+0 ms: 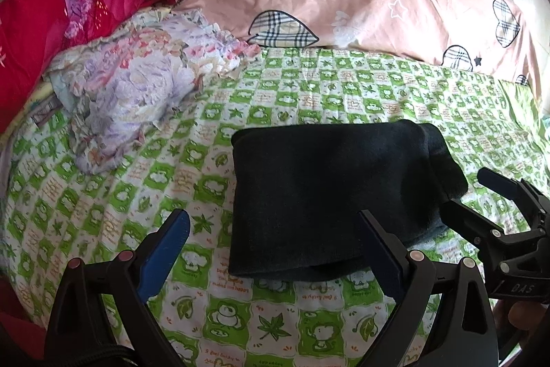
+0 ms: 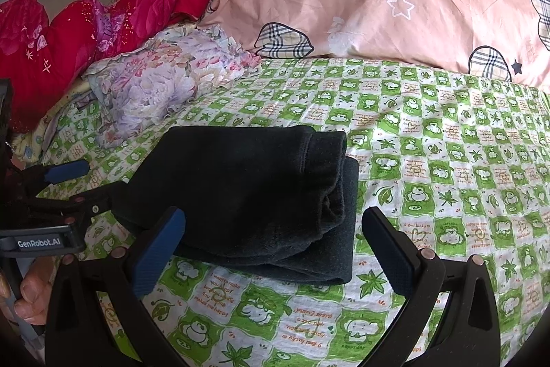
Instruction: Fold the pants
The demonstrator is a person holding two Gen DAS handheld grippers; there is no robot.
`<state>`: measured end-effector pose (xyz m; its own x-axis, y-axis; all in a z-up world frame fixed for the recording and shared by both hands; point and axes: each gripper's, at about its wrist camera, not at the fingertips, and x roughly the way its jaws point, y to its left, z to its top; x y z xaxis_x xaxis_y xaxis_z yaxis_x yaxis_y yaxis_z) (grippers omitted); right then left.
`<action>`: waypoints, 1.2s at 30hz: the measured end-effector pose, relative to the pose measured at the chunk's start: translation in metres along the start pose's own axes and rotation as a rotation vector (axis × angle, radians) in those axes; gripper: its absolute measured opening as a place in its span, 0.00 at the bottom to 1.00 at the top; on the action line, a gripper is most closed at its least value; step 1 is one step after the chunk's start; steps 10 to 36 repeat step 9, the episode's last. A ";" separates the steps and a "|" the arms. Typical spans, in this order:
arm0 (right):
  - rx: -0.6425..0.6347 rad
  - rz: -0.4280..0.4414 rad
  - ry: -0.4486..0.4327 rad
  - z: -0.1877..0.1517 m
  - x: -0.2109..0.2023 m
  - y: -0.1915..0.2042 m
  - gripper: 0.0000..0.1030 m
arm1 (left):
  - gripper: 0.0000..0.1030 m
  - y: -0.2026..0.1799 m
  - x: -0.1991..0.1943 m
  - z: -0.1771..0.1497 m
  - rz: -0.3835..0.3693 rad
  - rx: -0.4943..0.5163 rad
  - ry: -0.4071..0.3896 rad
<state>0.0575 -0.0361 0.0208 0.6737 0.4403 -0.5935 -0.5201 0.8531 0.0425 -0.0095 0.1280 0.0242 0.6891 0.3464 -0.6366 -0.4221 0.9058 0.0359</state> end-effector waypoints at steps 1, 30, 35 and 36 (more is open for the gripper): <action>0.007 0.002 -0.002 0.000 -0.001 -0.001 1.00 | 0.93 -0.001 0.000 0.001 0.004 0.003 0.002; 0.022 0.026 0.007 0.000 0.000 -0.005 1.00 | 0.94 -0.013 -0.002 0.003 0.000 0.024 0.021; 0.022 0.026 0.007 0.000 0.000 -0.005 1.00 | 0.94 -0.013 -0.002 0.003 0.000 0.024 0.021; 0.022 0.026 0.007 0.000 0.000 -0.005 1.00 | 0.94 -0.013 -0.002 0.003 0.000 0.024 0.021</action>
